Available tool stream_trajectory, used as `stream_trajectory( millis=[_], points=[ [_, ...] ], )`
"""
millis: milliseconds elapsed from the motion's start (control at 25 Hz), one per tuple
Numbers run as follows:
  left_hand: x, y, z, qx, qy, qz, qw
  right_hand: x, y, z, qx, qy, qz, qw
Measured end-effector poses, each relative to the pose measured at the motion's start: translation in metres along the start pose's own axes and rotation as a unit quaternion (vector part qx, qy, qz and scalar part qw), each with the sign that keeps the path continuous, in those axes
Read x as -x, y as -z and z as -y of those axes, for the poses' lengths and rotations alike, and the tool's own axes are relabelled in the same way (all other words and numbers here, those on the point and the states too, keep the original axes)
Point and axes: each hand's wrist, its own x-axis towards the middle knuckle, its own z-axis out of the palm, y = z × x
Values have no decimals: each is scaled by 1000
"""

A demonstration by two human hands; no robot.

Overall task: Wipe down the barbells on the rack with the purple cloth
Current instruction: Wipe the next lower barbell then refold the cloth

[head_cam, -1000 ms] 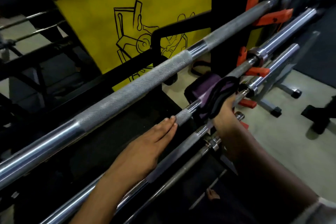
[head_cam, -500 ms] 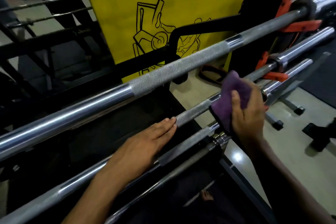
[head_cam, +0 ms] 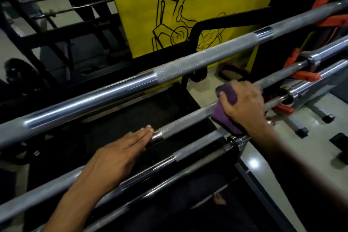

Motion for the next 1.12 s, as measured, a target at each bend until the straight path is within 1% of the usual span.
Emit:
stream_trajectory(
  millis=[40, 80, 160, 280, 360, 440, 520, 640, 720, 760, 840, 880, 1000, 1080, 1120],
  points=[
    [4, 0, 0, -14, 8, 2, 1000, 12, -3, 22, -10, 14, -15, 1000],
    [6, -1, -1, -25, 14, 6, 1000, 24, -7, 43, -21, 32, -11, 999],
    [7, -1, -3, -34, 20, -1, 999, 45, -13, 89, -55, 93, 13, 994],
    [3, 5, -5, -37, 7, -14, 999, 77, -17, 146, -89, 199, 51, 975],
    [2, 6, -7, -39, 3, -8, 999, 81, -16, 147, -90, 240, 59, 965],
    [4, 2, -5, -32, 7, -11, 999, 64, -13, 122, -75, 260, 46, 962],
    [8, -1, -3, -3, 24, -12, 1000, 41, -14, 78, -26, 249, 37, 968],
    [9, -6, -1, 13, 33, -33, 999, 4, -6, 5, 40, 155, 43, 986],
    [10, -8, -1, 8, 33, -42, 999, -9, 2, -24, 42, 100, 39, 993],
    [10, -8, -1, 10, 35, -43, 998, -10, 2, -26, 35, 79, 32, 996],
    [10, -9, 0, 21, 32, -49, 998, -4, 0, -4, 11, 48, 20, 999],
    [10, -9, 0, 23, 29, -50, 998, 4, -5, 16, -4, 49, 12, 999],
    [8, -6, 0, 20, 22, -53, 998, 42, -15, 93, -79, 96, -14, 992],
    [7, -5, 1, 18, 17, -51, 998, 64, -16, 133, -126, 137, 4, 983],
    [8, -6, 2, 17, 15, -52, 998, 72, -15, 141, -143, 159, 16, 977]
  ],
)
